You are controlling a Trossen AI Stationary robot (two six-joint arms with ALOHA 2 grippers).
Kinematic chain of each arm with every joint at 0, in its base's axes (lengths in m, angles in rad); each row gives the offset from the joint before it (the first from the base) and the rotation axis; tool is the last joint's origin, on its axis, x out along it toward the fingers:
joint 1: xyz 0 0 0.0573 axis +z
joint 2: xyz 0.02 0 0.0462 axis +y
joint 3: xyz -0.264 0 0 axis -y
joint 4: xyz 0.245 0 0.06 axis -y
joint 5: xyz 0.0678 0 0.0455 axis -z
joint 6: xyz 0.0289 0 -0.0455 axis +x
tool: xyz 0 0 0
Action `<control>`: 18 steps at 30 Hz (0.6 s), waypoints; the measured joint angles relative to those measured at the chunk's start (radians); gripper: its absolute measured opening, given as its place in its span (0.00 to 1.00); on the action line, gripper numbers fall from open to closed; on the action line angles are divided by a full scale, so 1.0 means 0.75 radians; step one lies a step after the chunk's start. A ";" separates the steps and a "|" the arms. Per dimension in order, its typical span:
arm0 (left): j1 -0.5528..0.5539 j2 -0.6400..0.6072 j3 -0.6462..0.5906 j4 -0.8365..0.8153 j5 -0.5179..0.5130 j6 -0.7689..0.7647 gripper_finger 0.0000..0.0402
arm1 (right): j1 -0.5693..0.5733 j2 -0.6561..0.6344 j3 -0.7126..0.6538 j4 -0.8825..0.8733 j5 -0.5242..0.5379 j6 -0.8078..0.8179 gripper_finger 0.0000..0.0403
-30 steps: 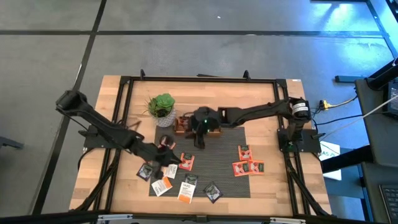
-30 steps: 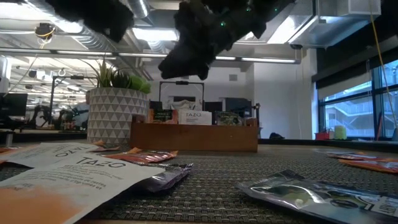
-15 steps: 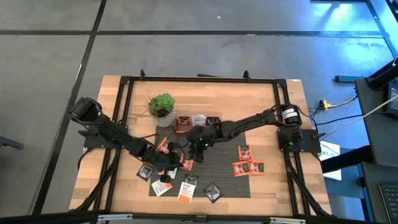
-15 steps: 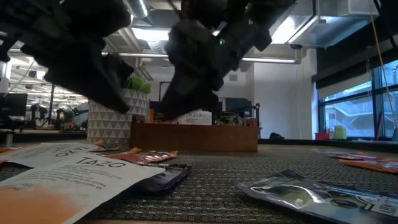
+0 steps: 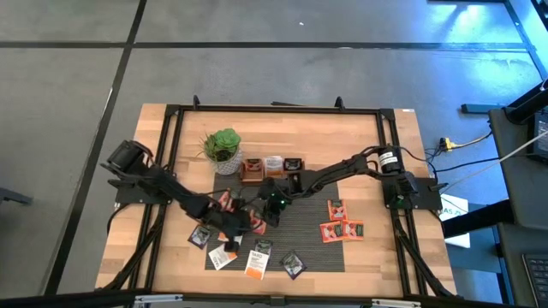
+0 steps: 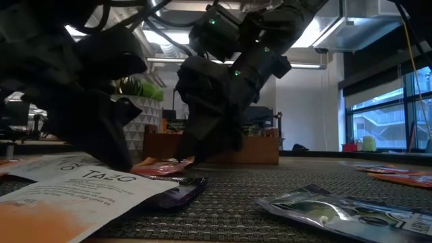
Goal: Pick & Place Tea
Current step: Put the orange tea bag into the left slot of the wooden organizer
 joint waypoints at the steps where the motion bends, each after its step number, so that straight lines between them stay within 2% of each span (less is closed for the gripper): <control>1: 0.007 0.008 0.001 0.007 0.003 -0.012 0.01 | 0.000 -0.002 0.000 0.000 -0.007 0.001 0.34; 9: 0.021 0.017 0.000 0.002 0.015 -0.017 0.01 | -0.008 -0.002 -0.001 0.000 -0.077 0.023 0.31; 13: 0.021 0.018 -0.001 -0.001 0.017 -0.017 0.01 | -0.007 -0.002 -0.002 -0.003 -0.082 -0.005 0.21; 18: 0.021 0.018 -0.002 0.017 0.014 -0.015 0.01 | -0.006 -0.002 -0.003 -0.005 -0.086 -0.045 0.04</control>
